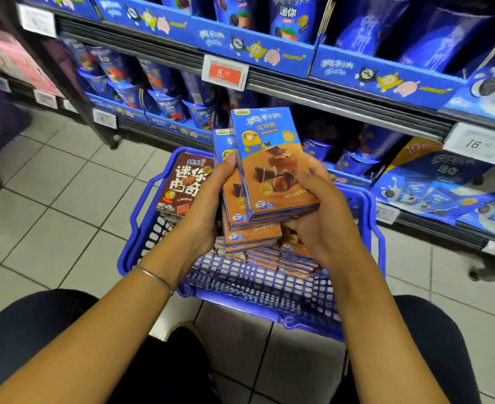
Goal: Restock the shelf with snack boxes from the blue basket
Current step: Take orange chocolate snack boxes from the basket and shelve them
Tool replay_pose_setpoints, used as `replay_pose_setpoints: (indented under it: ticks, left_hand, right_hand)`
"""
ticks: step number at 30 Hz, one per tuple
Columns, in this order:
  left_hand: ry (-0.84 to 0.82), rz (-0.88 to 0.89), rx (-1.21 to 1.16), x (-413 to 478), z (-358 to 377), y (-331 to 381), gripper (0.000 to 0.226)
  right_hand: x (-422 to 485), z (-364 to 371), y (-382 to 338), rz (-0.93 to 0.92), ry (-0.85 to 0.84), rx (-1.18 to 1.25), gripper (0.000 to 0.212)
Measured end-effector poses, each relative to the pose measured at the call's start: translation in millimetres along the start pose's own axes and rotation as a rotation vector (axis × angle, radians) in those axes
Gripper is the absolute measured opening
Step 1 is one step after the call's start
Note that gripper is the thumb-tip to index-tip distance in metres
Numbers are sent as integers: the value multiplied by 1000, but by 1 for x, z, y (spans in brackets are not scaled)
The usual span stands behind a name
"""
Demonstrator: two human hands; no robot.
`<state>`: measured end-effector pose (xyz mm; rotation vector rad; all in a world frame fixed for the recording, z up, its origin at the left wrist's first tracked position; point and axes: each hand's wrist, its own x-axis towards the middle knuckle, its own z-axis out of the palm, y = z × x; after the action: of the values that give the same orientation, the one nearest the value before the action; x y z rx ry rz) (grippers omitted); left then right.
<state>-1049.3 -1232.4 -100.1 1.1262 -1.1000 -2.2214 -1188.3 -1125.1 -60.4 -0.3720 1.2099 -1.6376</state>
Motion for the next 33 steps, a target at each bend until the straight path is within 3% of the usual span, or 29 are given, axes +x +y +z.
replay_pose_setpoints:
  ticks: [5, 11, 13, 16, 19, 22, 26, 33]
  left_hand:
    - [-3, -22, -94, 1, 1, 23, 58]
    - [54, -37, -143, -55, 51, 111, 112]
    - [92, 18, -159, -83, 74, 153, 112]
    - [97, 117, -167, -131, 107, 230, 83]
    - [139, 207, -145, -187, 138, 311, 83]
    - [175, 305, -90, -243, 171, 389, 90]
    - [94, 525, -7, -302, 217, 472, 77]
    - [79, 761, 44, -371, 321, 566, 105]
  right_hand:
    - [8, 15, -15, 78, -12, -129, 39]
    - [-24, 68, -123, 56, 76, -176, 37]
    - [-44, 96, -174, 4, 92, -253, 33]
    - [-82, 145, -255, -24, 39, -305, 19]
    - [-123, 196, -338, -69, 5, -324, 17]
    - [-166, 243, -424, -131, -44, -364, 27]
    - [-219, 278, -518, -230, -102, -341, 33]
    - [-281, 293, -632, -501, -138, -293, 31]
